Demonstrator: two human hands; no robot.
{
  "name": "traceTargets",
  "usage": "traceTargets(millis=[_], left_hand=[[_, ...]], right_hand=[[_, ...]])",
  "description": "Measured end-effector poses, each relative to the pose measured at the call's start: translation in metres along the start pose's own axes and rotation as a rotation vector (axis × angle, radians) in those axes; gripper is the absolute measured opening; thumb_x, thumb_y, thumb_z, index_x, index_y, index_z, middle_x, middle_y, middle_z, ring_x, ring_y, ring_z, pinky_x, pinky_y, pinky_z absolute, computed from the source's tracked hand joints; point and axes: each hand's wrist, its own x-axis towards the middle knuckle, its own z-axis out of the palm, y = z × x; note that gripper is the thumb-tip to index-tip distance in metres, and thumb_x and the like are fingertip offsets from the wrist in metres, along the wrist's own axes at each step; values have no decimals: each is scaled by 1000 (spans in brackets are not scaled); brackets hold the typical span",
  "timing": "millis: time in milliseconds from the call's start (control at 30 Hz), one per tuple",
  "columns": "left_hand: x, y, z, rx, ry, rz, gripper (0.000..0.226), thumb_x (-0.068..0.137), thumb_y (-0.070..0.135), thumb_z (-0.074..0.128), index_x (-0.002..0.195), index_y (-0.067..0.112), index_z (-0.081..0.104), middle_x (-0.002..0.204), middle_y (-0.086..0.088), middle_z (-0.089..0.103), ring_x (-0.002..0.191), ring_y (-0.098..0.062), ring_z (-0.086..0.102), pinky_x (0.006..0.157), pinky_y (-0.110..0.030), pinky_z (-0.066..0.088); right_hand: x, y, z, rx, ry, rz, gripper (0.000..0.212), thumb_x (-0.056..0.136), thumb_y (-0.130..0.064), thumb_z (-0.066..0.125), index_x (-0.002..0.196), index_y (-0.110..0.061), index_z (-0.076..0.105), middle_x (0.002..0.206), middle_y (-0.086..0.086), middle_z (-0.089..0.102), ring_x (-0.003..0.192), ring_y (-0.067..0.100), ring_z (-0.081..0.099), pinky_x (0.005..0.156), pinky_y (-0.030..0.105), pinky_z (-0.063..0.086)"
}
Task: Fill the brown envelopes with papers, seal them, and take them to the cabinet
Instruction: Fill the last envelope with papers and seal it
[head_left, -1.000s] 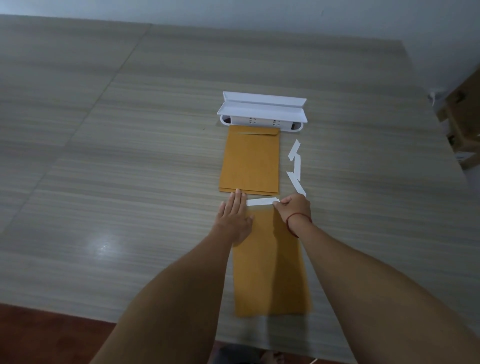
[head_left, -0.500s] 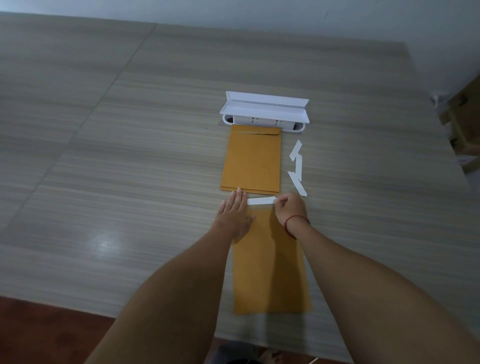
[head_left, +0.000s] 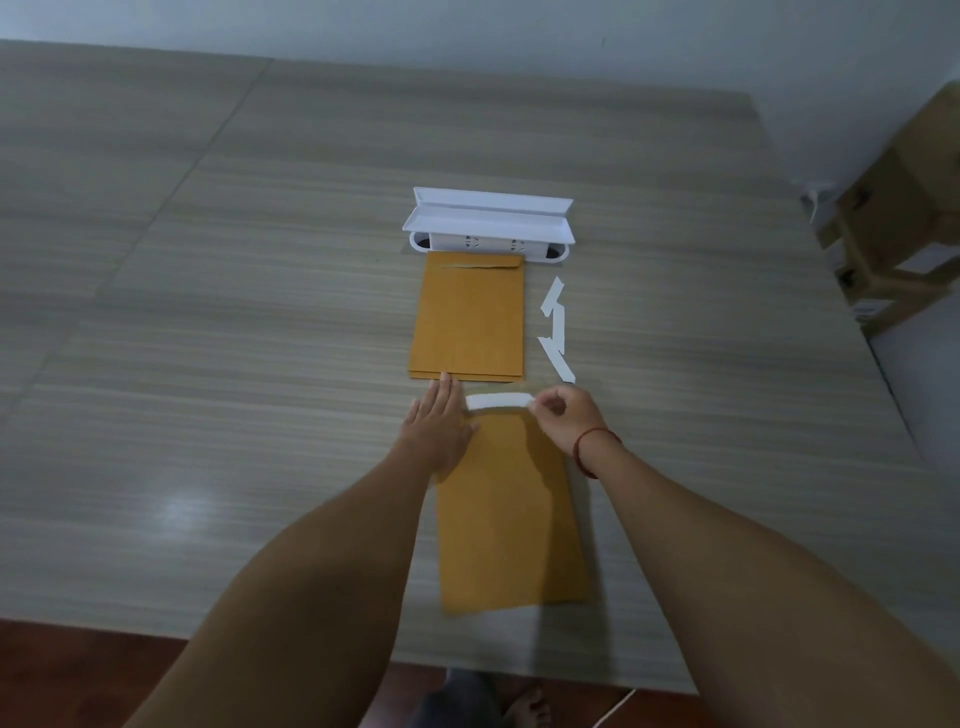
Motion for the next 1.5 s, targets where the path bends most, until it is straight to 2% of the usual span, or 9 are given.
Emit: traceTargets(millis=[167, 333, 433, 600, 867, 1067, 1167, 1267, 1500], left_hand=[[-1, 2, 1, -16, 51, 2, 71, 101, 42, 32, 152, 13, -8, 161, -4, -12, 150, -20, -9, 122, -41, 3], [-7, 4, 4, -24, 187, 23, 72, 100, 39, 39, 152, 14, -4, 162, -2, -2, 150, -20, -1, 122, -39, 10], [-5, 7, 0, -44, 245, 39, 81, 95, 38, 50, 152, 15, -2, 161, -4, 12, 149, -21, 10, 120, -38, 19], [-5, 12, -6, 48, 306, 48, 77, 90, 35, 60, 151, 19, 15, 139, -6, 37, 131, -24, 34, 112, -37, 32], [-24, 26, -13, 170, 359, 37, 55, 85, 25, 66, 135, 23, 44, 131, -4, 43, 125, -23, 38, 110, -35, 27], [-45, 35, 3, 124, 281, 32, 44, 90, 7, 52, 133, 18, 48, 132, -4, 49, 124, -23, 47, 105, -37, 36], [-55, 36, 18, 76, 194, 34, 50, 92, 5, 45, 139, 20, 40, 148, -4, 38, 135, -24, 39, 107, -41, 38], [-61, 33, 32, 69, 110, 18, 64, 95, 9, 40, 151, 23, 14, 162, 3, 5, 149, -18, 9, 119, -42, 24], [-66, 26, 36, 107, 106, -25, 67, 97, 12, 37, 151, 32, 4, 162, 6, 1, 150, -20, 3, 118, -49, 19]], right_hand=[[16, -6, -12, 421, 417, 291, 24, 89, -12, 60, 109, -9, 72, 109, 12, 71, 92, 25, 67, 87, 30, 54], [29, -9, -10, 505, 354, 389, 29, 87, -2, 56, 114, -4, 68, 108, 15, 70, 83, 23, 62, 86, 33, 56], [27, -12, -7, 308, 310, 314, 21, 87, 1, 49, 96, -7, 66, 90, 9, 62, 77, 23, 56, 62, 25, 47], [11, -20, 1, -202, 124, -8, 42, 87, -5, 60, 128, -12, 57, 125, 7, 61, 118, 28, 58, 100, 37, 48], [-17, -21, 2, -492, -15, -193, 19, 88, -13, 63, 106, -20, 61, 116, 2, 63, 111, 25, 57, 96, 34, 47], [-38, -8, 14, -629, -118, -178, 41, 96, -8, 44, 133, -25, 48, 133, 7, 56, 120, 32, 52, 98, 36, 42], [-44, 3, 26, -747, -271, -186, 70, 93, -1, 46, 151, -31, 20, 159, 1, 20, 144, 28, 25, 112, 45, 29], [-45, 15, 35, -832, -333, -114, 82, 92, -3, 45, 153, -36, 1, 161, -8, -14, 150, 22, -9, 119, 55, 4], [-51, 15, 35, -923, -276, 52, 77, 95, -23, 41, 153, -31, -8, 160, -10, -19, 149, 25, -16, 115, 60, -12]])
